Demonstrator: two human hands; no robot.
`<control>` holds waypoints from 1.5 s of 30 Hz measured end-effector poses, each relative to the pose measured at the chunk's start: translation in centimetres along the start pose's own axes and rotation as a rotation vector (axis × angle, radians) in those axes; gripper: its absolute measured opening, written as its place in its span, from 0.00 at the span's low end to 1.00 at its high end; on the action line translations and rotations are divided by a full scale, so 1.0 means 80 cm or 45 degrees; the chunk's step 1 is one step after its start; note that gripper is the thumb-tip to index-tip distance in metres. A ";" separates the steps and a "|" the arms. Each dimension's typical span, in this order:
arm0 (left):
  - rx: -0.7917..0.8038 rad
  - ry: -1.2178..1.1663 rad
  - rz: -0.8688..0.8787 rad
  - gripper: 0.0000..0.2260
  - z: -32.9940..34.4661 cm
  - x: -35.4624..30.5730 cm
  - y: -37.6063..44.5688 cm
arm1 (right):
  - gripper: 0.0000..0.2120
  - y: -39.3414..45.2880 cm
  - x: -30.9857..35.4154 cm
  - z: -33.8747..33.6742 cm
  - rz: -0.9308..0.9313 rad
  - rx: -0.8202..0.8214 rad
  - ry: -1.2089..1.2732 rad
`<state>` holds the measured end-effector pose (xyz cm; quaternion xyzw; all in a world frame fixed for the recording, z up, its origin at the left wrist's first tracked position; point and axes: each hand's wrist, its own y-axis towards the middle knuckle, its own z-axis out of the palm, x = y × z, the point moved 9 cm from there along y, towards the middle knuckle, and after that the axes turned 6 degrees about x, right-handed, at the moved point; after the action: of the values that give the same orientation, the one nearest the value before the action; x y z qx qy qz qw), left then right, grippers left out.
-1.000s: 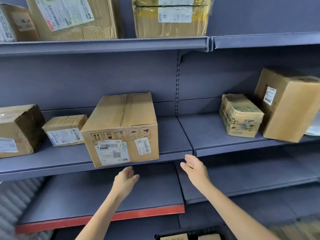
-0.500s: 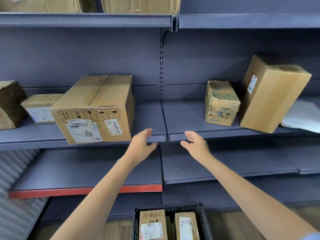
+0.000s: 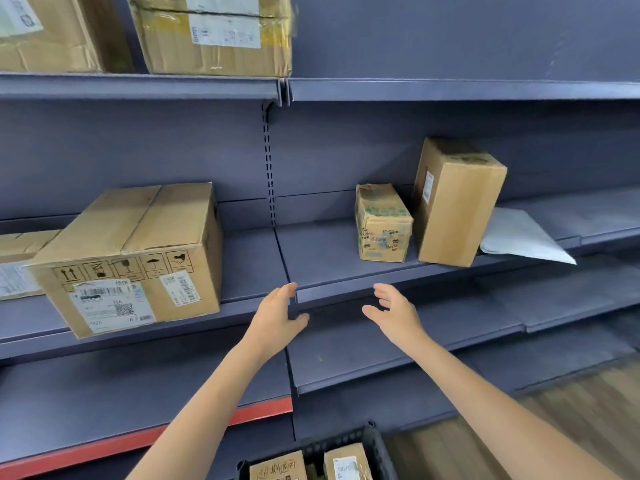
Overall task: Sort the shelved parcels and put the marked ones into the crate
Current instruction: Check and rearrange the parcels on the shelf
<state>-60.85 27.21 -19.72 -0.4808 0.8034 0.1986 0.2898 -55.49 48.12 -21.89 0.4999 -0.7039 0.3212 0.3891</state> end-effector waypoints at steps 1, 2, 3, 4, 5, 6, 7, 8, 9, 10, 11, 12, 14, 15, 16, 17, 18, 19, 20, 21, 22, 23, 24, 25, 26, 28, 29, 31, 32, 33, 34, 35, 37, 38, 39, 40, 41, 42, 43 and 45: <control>0.015 -0.014 0.004 0.25 0.005 0.003 -0.002 | 0.25 -0.005 -0.001 -0.001 0.005 -0.014 0.001; 0.031 -0.023 0.009 0.25 0.010 0.005 -0.003 | 0.25 -0.009 -0.003 -0.002 0.007 -0.022 -0.002; 0.044 -0.026 0.013 0.26 0.013 0.006 -0.003 | 0.25 -0.014 -0.005 -0.001 0.007 -0.025 -0.010; 0.052 -0.027 0.012 0.26 0.015 0.007 -0.003 | 0.26 -0.019 -0.006 -0.001 0.007 -0.026 -0.018; 0.052 -0.030 0.011 0.25 0.014 0.006 -0.002 | 0.26 -0.023 -0.008 -0.003 0.008 -0.029 -0.023; 0.046 -0.036 0.013 0.25 0.013 0.004 -0.001 | 0.26 -0.026 -0.011 -0.006 0.009 -0.036 -0.025; 0.036 -0.042 0.018 0.25 0.012 0.000 0.000 | 0.26 -0.028 -0.013 -0.011 0.009 -0.047 -0.024; 0.028 -0.044 0.023 0.25 0.011 -0.004 0.001 | 0.26 -0.029 -0.015 -0.018 0.010 -0.059 -0.021; 0.022 -0.045 0.027 0.25 0.010 -0.009 0.002 | 0.26 -0.028 -0.016 -0.025 0.010 -0.074 -0.020; 0.020 -0.046 0.029 0.25 0.010 -0.013 0.003 | 0.26 -0.025 -0.017 -0.032 0.011 -0.088 -0.019; 0.021 -0.044 0.027 0.25 0.011 -0.016 0.004 | 0.26 -0.022 -0.017 -0.038 0.013 -0.100 -0.013; 0.025 -0.038 0.026 0.25 0.013 -0.017 0.007 | 0.26 -0.018 -0.017 -0.044 0.013 -0.109 -0.002; 0.032 -0.016 0.029 0.25 0.015 -0.019 0.014 | 0.26 -0.010 -0.018 -0.051 0.007 -0.122 0.027; 0.034 -0.004 0.028 0.25 0.017 -0.021 0.020 | 0.26 -0.005 -0.020 -0.054 0.006 -0.129 0.043; 0.034 0.002 0.023 0.25 0.019 -0.023 0.026 | 0.25 0.000 -0.023 -0.058 0.006 -0.133 0.057; 0.032 -0.002 0.014 0.25 0.022 -0.026 0.032 | 0.25 0.006 -0.027 -0.063 0.007 -0.131 0.064; 0.028 -0.012 0.006 0.25 0.026 -0.029 0.039 | 0.25 0.014 -0.032 -0.066 0.008 -0.124 0.068; 0.026 -0.020 0.000 0.25 0.029 -0.033 0.046 | 0.25 0.022 -0.036 -0.071 0.009 -0.113 0.069; 0.028 -0.023 -0.003 0.24 0.034 -0.037 0.054 | 0.25 0.032 -0.041 -0.076 0.014 -0.104 0.071; 0.036 -0.014 -0.006 0.24 0.038 -0.042 0.063 | 0.25 0.042 -0.046 -0.082 0.020 -0.098 0.071; 0.046 0.002 -0.011 0.25 0.043 -0.045 0.073 | 0.25 0.052 -0.051 -0.087 0.027 -0.093 0.074; 0.053 0.018 -0.020 0.25 0.046 -0.048 0.084 | 0.25 0.064 -0.055 -0.092 0.032 -0.089 0.078; 0.056 0.028 -0.032 0.25 0.048 -0.051 0.098 | 0.25 0.076 -0.060 -0.096 0.040 -0.085 0.082; 0.052 0.025 -0.045 0.25 0.049 -0.055 0.114 | 0.26 0.090 -0.064 -0.100 0.043 -0.081 0.080; 0.039 0.006 -0.059 0.26 0.050 -0.060 0.130 | 0.26 0.103 -0.067 -0.104 0.045 -0.075 0.069; 0.008 -0.073 -0.101 0.27 0.051 -0.072 0.165 | 0.28 0.130 -0.068 -0.111 0.035 -0.074 0.036; -0.006 -0.110 -0.117 0.28 0.053 -0.079 0.184 | 0.28 0.144 -0.068 -0.115 0.021 -0.078 0.019; -0.032 -0.156 -0.136 0.28 0.060 -0.093 0.223 | 0.29 0.173 -0.068 -0.118 -0.013 -0.079 0.000; -0.044 -0.194 -0.155 0.29 0.065 -0.098 0.241 | 0.31 0.187 -0.069 -0.118 -0.023 -0.076 -0.008; -0.056 -0.247 -0.177 0.31 0.070 -0.101 0.258 | 0.33 0.201 -0.071 -0.117 -0.033 -0.075 -0.017; -0.059 -0.304 -0.210 0.32 0.077 -0.101 0.275 | 0.36 0.213 -0.073 -0.117 -0.044 -0.077 -0.027; -0.066 -0.343 -0.231 0.32 0.083 -0.101 0.289 | 0.38 0.226 -0.076 -0.117 -0.053 -0.088 -0.032; -0.068 -0.393 -0.270 0.32 0.094 -0.099 0.311 | 0.40 0.246 -0.081 -0.121 -0.033 -0.116 -0.010; -0.065 -0.463 -0.292 0.31 0.100 -0.096 0.319 | 0.40 0.256 -0.082 -0.121 -0.022 -0.121 0.006; -0.063 -0.546 -0.304 0.29 0.106 -0.093 0.325 | 0.41 0.264 -0.083 -0.119 -0.016 -0.109 0.014; -0.053 -0.623 -0.313 0.25 0.112 -0.093 0.328 | 0.41 0.271 -0.083 -0.116 -0.011 -0.087 0.014; -0.040 -0.677 -0.306 0.20 0.117 -0.096 0.328 | 0.41 0.275 -0.083 -0.112 -0.004 -0.067 0.014; -0.035 -0.715 -0.294 0.16 0.120 -0.097 0.328 | 0.41 0.276 -0.082 -0.108 0.003 -0.056 0.022; -0.037 -0.724 -0.279 0.15 0.121 -0.098 0.326 | 0.40 0.275 -0.082 -0.106 0.012 -0.054 0.035; -0.036 -0.728 -0.237 0.15 0.118 -0.103 0.314 | 0.38 0.268 -0.079 -0.104 0.022 -0.068 0.068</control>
<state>-77.51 49.81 -20.37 -0.4810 0.6389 0.3096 0.5144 -72.79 64.30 -24.67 0.4746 -0.7060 0.3186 0.4182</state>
